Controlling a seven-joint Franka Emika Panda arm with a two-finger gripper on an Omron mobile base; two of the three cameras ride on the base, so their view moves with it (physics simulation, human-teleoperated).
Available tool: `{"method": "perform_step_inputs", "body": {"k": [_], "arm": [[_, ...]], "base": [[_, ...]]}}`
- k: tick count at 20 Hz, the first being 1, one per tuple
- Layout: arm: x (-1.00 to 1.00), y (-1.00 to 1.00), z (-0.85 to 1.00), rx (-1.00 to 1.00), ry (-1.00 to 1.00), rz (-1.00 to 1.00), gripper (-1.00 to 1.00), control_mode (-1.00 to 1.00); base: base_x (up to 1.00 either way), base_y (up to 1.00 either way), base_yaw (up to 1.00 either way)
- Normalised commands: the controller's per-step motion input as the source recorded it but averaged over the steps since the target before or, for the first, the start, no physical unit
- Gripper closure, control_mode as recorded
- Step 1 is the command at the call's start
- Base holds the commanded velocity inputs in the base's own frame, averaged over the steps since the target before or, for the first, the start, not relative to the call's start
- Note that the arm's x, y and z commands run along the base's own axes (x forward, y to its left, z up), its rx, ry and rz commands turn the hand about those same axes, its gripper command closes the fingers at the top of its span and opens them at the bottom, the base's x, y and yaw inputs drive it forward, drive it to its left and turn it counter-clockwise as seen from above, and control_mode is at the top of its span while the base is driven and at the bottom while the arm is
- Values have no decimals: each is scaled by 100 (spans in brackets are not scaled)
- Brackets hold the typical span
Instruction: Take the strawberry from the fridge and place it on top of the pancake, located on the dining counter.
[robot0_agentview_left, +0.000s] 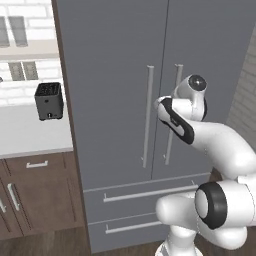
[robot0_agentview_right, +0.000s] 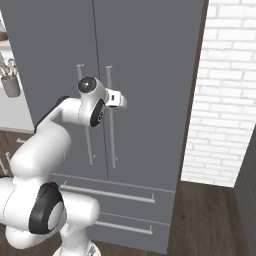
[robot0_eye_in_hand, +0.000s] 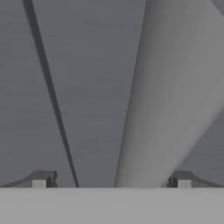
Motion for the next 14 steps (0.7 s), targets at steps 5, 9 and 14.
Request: {"method": "perform_step_inputs", "body": {"k": [5, 9, 14], "arm": [[36, -2, 0, 0, 0, 0, -100, -100], [45, -1, 0, 0, 0, 0, -100, -100], [37, 0, 0, 0, 0, 0, 100, -100]], "base": [[0, 0, 0], [0, 0, 0], [0, 0, 0]]}}
